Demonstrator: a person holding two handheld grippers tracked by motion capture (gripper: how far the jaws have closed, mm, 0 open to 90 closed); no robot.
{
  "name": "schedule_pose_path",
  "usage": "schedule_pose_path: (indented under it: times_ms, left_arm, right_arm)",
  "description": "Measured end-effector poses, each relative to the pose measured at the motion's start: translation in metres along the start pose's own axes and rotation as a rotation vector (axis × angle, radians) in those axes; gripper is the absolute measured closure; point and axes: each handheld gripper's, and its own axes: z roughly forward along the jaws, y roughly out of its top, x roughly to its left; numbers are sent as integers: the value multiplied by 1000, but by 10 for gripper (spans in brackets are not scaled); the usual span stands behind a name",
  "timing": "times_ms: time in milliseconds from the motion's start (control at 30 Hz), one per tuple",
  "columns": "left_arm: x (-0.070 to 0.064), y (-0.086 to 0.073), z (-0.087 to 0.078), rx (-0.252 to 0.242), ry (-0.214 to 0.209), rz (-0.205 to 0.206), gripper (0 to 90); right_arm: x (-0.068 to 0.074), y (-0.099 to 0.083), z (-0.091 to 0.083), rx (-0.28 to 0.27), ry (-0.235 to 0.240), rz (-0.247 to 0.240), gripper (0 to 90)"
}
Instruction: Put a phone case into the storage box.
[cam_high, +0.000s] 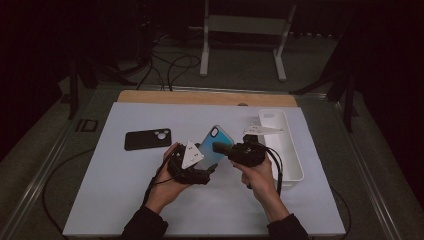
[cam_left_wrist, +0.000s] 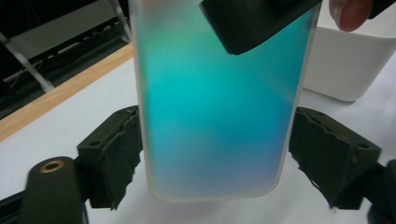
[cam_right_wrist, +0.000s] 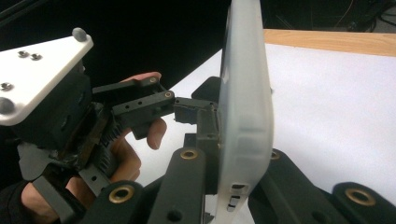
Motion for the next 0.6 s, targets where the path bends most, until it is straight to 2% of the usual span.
schedule_pose_path:
  times_ms: [33, 67, 100, 167, 267, 433, 600]
  left_arm:
    - [0, 0, 0, 0, 0, 0, 188]
    - [3, -1, -1, -2, -21, -20, 188]
    - [3, -1, -1, -2, -21, -20, 180]
    - [7, -3, -3, 5, -53, -44, 169]
    - [11, -5, -5, 0, -78, -62, 162]
    - [14, -7, -7, -9, -95, -81, 157]
    - [15, -9, -7, -6, -135, -85, 153]
  right_arm:
    - [0, 0, -1, -1, -2, -4, 867]
    - [0, 0, -1, -1, -2, -4, 867]
    - [0, 0, -1, -1, -2, -4, 867]
    - [-1, 2, -4, 4, -8, -22, 867]
    - [-1, 2, -8, 9, -6, -35, 867]
    - [0, 3, -14, 11, -2, -65, 866]
    - [4, 4, -21, 7, 42, -102, 865]
